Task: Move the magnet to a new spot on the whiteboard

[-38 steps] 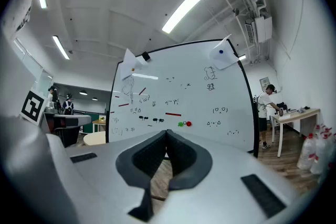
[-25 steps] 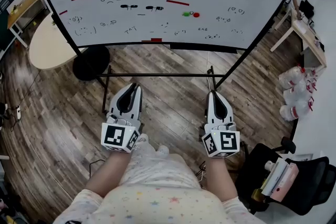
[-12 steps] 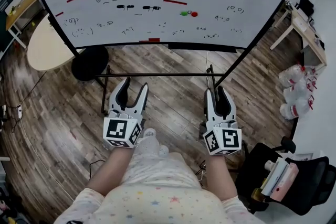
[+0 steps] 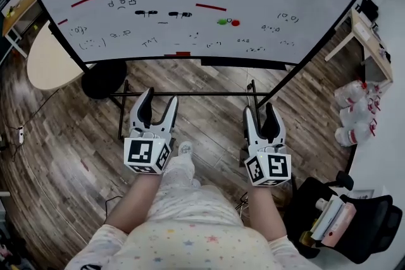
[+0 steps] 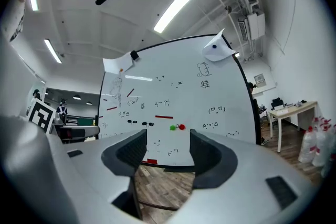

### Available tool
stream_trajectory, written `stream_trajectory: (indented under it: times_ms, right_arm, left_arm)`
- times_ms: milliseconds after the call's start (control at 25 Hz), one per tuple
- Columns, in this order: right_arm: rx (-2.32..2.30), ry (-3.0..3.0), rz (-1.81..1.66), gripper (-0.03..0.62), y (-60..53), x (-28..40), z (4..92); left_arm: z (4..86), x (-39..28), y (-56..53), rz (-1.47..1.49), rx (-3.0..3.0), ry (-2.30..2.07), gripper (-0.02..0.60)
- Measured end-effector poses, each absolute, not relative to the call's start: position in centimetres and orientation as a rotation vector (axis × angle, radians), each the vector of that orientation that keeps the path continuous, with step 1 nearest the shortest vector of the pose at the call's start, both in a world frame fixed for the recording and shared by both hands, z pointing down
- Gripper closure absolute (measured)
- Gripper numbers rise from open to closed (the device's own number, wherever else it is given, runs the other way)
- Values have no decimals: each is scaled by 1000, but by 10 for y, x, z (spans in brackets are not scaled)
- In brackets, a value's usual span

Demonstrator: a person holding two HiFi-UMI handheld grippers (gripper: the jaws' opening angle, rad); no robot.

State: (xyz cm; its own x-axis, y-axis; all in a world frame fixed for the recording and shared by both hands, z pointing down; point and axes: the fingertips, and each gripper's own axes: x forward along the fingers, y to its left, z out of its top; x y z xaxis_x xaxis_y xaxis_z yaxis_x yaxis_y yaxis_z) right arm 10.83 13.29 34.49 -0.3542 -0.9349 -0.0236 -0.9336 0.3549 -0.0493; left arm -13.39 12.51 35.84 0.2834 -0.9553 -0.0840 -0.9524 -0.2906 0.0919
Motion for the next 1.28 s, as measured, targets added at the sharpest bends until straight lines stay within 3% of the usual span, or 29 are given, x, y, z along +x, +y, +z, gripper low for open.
stream_trajectory:
  times_ms: [720, 1280]
  right_arm:
    - [-1827, 2544, -43, 310, -33, 85, 342]
    - [-1818, 2596, -90, 306, -107, 73, 359]
  left_arm:
    - [350, -145, -46, -173, 2597, -1791, 333]
    - [362, -149, -114, -114, 2567, -1804, 328]
